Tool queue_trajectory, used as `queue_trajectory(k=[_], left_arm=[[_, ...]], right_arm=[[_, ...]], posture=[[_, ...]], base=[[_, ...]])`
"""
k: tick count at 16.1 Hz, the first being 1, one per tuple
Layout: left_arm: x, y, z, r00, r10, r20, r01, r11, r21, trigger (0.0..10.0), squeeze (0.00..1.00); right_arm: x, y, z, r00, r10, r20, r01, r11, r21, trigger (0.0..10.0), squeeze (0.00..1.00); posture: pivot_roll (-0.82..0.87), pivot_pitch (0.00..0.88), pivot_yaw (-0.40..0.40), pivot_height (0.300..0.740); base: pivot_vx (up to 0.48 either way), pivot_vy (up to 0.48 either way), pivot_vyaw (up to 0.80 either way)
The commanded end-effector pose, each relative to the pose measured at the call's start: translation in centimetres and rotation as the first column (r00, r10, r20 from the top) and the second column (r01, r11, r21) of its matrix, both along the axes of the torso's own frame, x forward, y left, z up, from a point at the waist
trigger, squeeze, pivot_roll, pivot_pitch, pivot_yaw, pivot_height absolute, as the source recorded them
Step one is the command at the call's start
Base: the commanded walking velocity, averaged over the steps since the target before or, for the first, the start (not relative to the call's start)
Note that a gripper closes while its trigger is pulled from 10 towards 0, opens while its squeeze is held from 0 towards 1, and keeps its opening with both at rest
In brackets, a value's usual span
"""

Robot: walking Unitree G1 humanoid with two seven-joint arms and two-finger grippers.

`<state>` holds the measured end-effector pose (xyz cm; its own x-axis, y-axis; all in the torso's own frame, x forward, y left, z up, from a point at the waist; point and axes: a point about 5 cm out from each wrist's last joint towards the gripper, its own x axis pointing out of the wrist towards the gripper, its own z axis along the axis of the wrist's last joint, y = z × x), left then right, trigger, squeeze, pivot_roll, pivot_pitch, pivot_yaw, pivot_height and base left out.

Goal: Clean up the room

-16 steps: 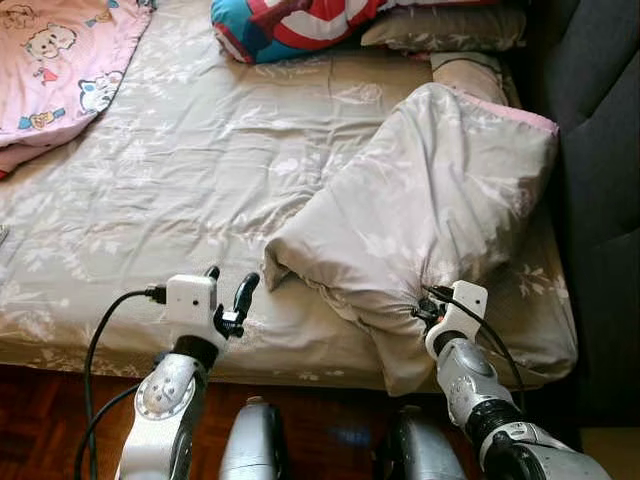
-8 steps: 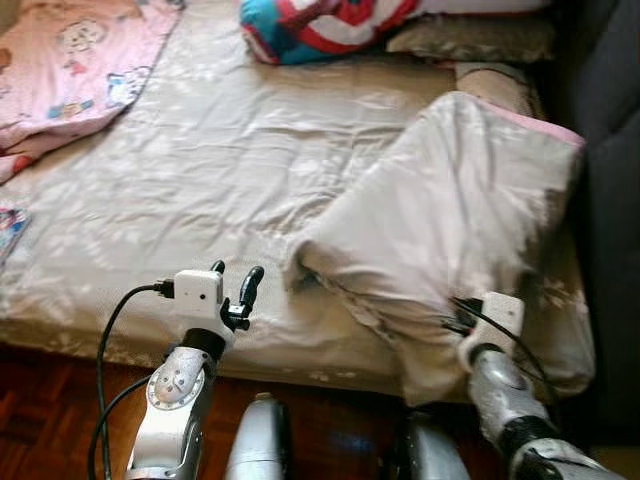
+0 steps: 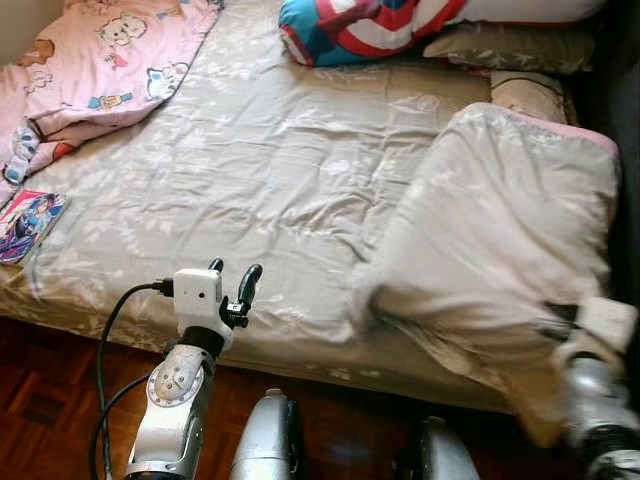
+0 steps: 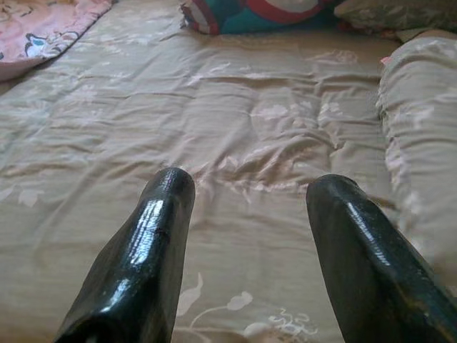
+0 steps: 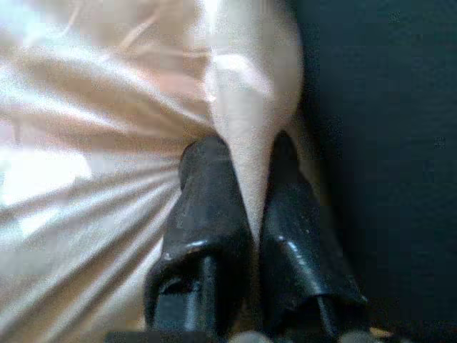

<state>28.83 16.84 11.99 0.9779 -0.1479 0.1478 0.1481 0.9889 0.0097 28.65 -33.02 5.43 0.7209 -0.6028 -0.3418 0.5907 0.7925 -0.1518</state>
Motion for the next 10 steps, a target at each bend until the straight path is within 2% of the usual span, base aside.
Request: queue_trajectory(k=[1,5,7,10], left_arm=[[-0.3,0.4,-0.5,1.000,0.010,-0.017,-0.010,1.000,0.003,10.0,0.00],[-0.3,0.4,-0.6,1.000,0.004,-0.017,-0.004,1.000,0.008,10.0,0.00],[-0.2,0.3,-0.6,1.000,-0.002,-0.016,0.002,1.000,0.011,10.0,0.00],[-0.2,0.2,-0.6,1.000,-0.006,-0.016,0.006,1.000,0.011,10.0,0.00]], right_arm=[[-1.7,-3.7,1.4,0.988,-0.154,0.018,0.155,0.986,-0.066,0.0,0.00],[-3.0,-6.3,2.9,0.975,-0.222,0.015,0.222,0.961,-0.166,0.0,0.00],[-3.2,-7.0,3.6,0.972,-0.236,0.014,0.234,0.951,-0.203,0.0,0.00],[-2.9,-7.1,4.2,0.974,-0.227,0.012,0.222,0.939,-0.262,0.0,0.00]], posture=[[0.01,0.204,0.049,0.652],[0.01,0.205,0.059,0.652],[0.01,0.205,0.063,0.652],[0.02,0.210,0.066,0.652]], base=[[0.000,0.000,0.00],[0.000,0.000,0.00],[0.000,0.000,0.00],[0.000,0.000,0.00]])
